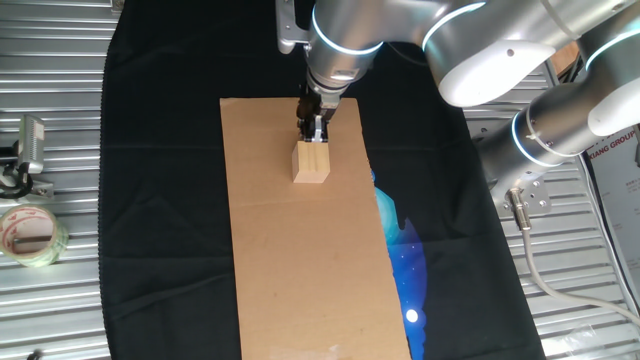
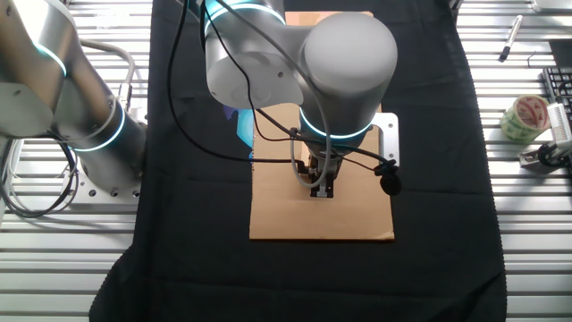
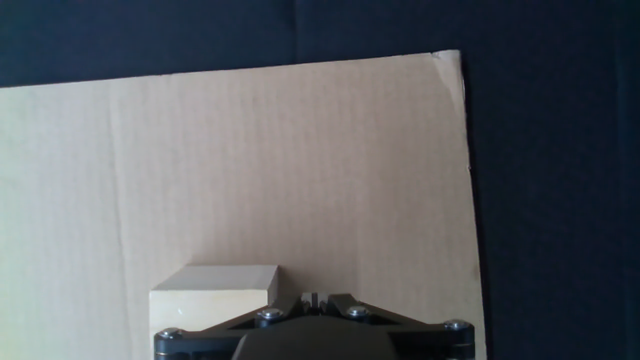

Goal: Use the gripper to push the small block from left to right

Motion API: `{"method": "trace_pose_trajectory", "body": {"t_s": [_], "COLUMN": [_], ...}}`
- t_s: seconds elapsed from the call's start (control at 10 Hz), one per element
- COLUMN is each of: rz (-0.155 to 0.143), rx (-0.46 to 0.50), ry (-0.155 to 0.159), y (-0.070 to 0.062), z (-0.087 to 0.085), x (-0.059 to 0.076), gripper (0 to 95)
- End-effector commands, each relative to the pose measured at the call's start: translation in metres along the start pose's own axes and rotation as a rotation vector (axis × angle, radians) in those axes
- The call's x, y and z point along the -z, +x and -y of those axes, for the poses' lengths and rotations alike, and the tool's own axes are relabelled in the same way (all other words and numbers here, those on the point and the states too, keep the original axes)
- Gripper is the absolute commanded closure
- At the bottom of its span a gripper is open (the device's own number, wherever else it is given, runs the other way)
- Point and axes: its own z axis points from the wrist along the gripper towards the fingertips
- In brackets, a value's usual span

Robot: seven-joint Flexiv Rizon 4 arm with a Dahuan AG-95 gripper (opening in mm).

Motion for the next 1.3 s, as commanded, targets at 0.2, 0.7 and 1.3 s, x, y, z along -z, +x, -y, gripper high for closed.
{"method": "trace_pose_trajectory", "body": {"t_s": [0.2,0.7,1.3], "rz": [0.002,0.003,-0.001], "rx": [0.000,-0.005,-0.005], "ry": [-0.001,0.000,0.007], "y": [-0.0005,-0.0032,-0.0034], "z": [-0.0002,-0.0038,-0.0041], "x": [-0.0001,-0.0001,-0.0001], "gripper": [95.0,95.0,95.0]}}
